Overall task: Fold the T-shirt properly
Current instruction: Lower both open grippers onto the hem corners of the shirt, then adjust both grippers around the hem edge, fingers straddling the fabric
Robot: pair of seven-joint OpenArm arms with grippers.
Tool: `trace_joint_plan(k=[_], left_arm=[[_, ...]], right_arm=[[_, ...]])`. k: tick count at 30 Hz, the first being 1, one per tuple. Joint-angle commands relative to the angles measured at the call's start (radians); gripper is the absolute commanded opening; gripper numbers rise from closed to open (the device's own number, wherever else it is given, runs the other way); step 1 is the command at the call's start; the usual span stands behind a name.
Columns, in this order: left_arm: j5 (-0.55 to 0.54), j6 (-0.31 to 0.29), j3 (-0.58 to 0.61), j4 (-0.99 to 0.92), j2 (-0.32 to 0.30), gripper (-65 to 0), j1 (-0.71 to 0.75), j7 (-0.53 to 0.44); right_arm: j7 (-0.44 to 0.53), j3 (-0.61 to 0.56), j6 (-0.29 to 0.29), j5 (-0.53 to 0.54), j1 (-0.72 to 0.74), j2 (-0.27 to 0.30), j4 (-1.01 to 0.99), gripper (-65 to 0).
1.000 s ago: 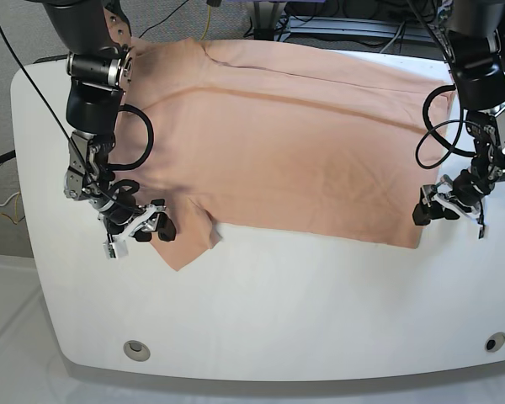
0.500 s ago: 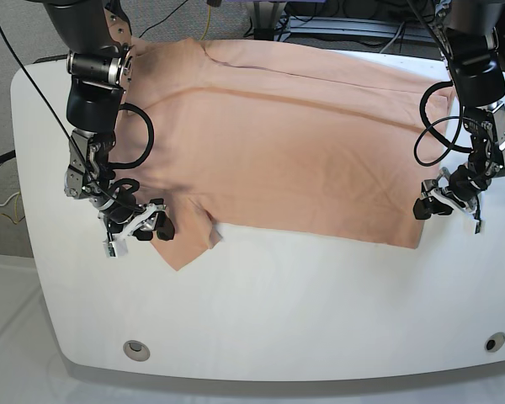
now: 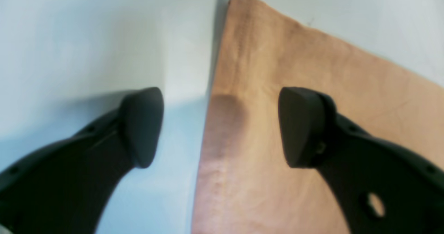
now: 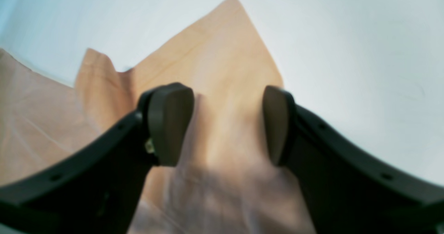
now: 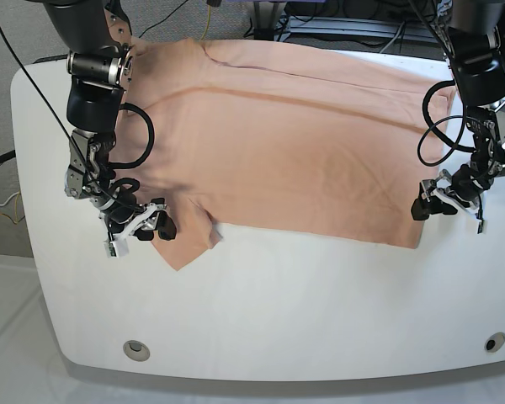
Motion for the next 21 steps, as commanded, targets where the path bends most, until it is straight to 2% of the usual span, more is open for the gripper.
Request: trace_joint_plan(k=[1,18,21], left_arm=[[-0.008,0.009,0.001,0.025,-0.014,-12.9,-0.020,0.007],[-0.008,0.002,0.003,0.161,0.019,-15.8,0.024,0.004],[-0.009,-0.006,0.016,0.126,0.030,-21.9,0.009,-0.003]], right_arm=[[-0.008,0.002,0.005,-0.001,0.018,0.006,0.002,-28.4],[-0.010,-0.002,0.005,0.000,0.016,0.009,0.000,-28.2],[-0.008,-0.001,0.005,0.002,0.013,0.007,-0.004,-28.4]])
